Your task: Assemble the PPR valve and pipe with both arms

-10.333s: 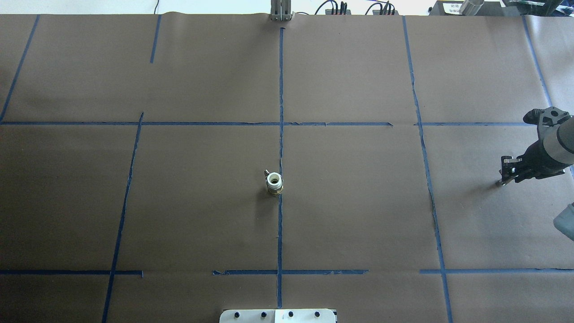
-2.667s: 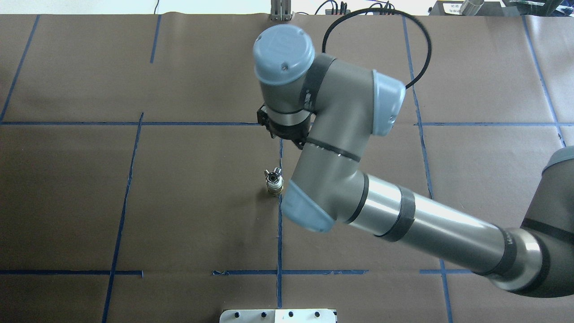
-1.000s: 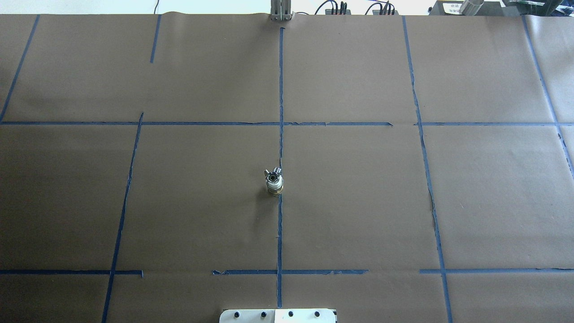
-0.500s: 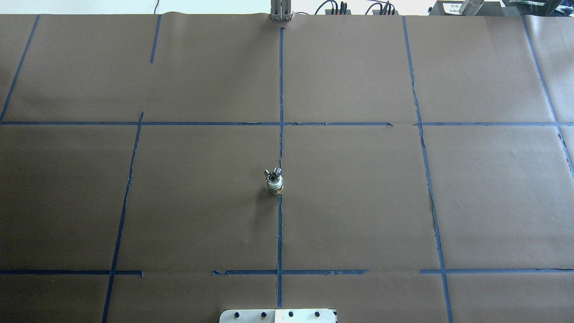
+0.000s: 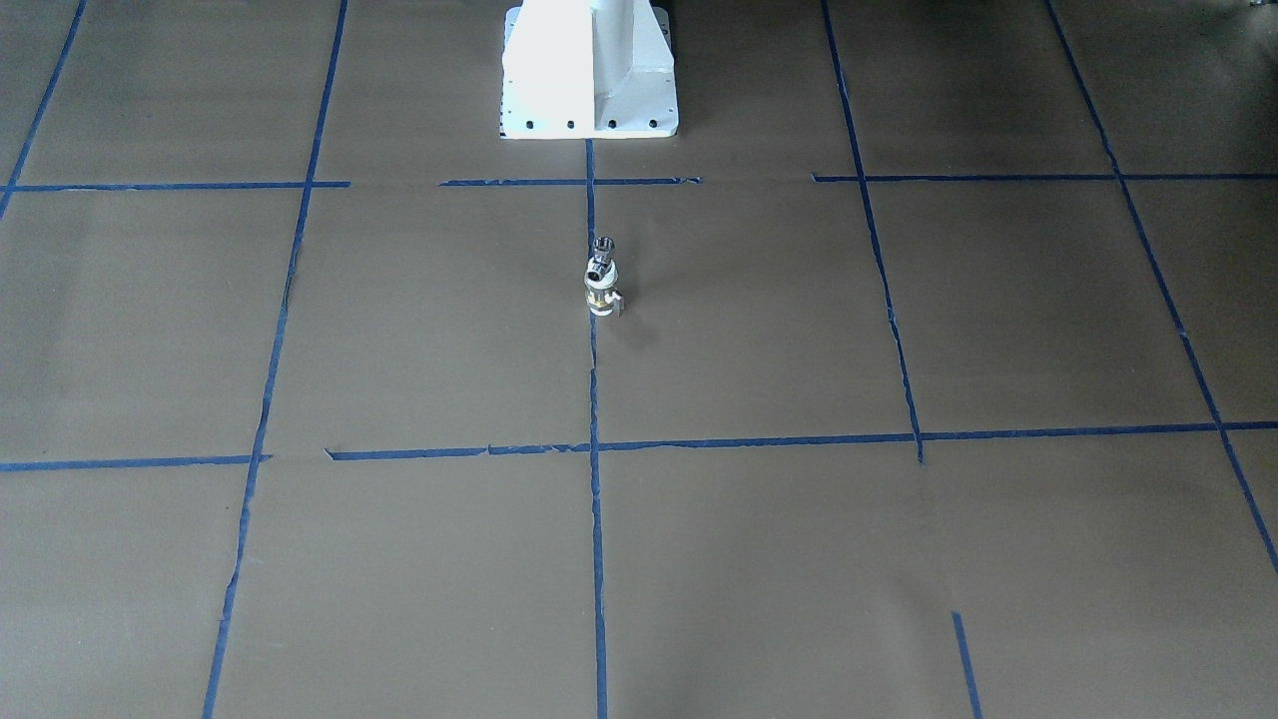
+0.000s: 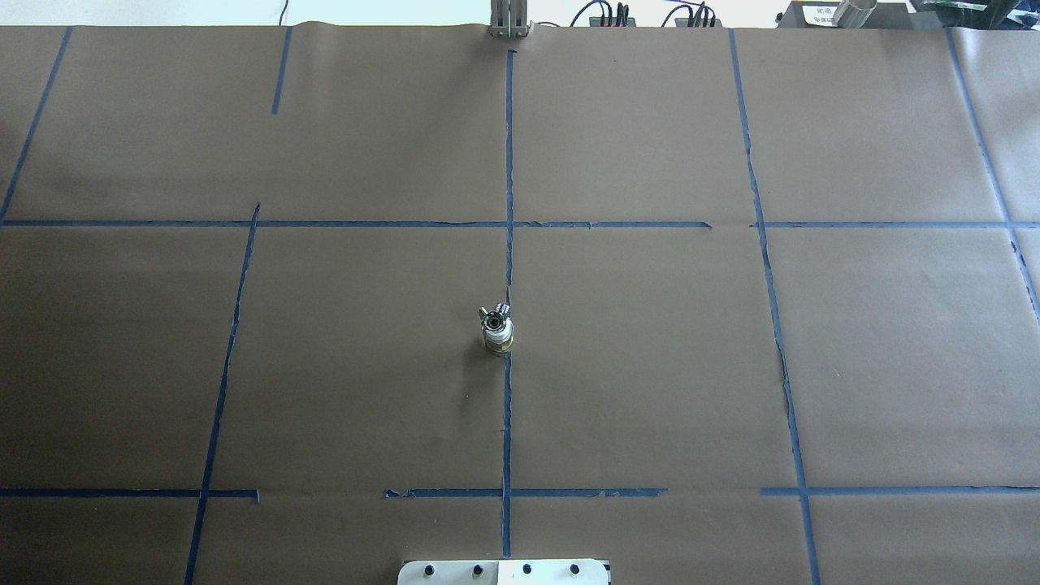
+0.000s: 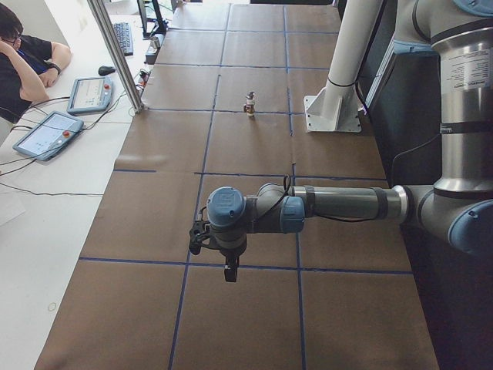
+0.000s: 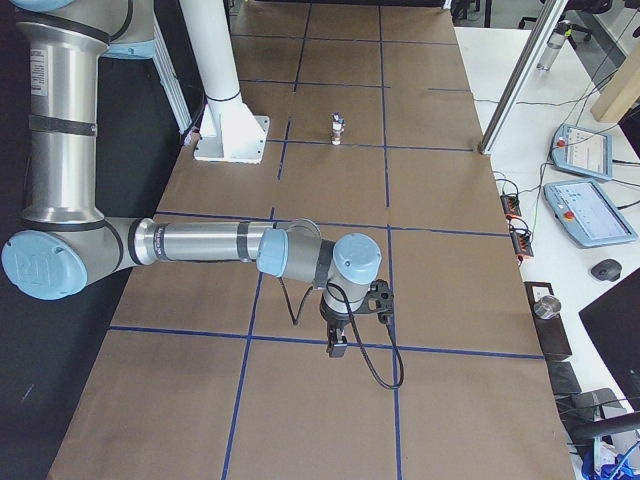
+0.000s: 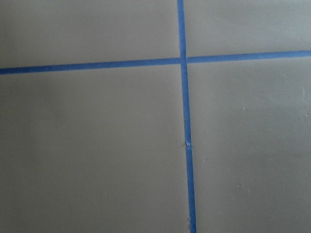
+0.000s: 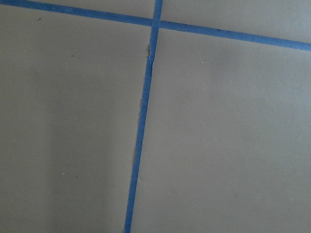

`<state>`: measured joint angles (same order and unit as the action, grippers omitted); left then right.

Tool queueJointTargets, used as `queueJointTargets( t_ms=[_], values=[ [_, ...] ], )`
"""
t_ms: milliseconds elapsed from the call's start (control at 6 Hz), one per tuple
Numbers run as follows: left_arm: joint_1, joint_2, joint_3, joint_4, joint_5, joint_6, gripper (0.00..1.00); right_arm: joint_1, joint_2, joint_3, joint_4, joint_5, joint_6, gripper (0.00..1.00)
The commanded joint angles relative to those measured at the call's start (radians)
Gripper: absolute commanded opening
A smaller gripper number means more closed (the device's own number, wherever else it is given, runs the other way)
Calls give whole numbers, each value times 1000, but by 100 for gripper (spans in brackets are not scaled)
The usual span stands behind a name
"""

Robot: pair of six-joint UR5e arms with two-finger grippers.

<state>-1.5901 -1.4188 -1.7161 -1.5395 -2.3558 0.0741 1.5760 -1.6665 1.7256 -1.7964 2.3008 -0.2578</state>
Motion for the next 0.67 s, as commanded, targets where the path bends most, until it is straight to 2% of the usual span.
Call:
queueJointTargets(
  t_ms=[0, 500],
  values=[
    [1, 9, 6, -4, 0, 0, 100, -13, -1, -1, 0, 19, 0, 100],
    [2, 9, 1, -4, 0, 0, 100, -19, -6, -3, 0, 29, 0, 100]
  ],
)
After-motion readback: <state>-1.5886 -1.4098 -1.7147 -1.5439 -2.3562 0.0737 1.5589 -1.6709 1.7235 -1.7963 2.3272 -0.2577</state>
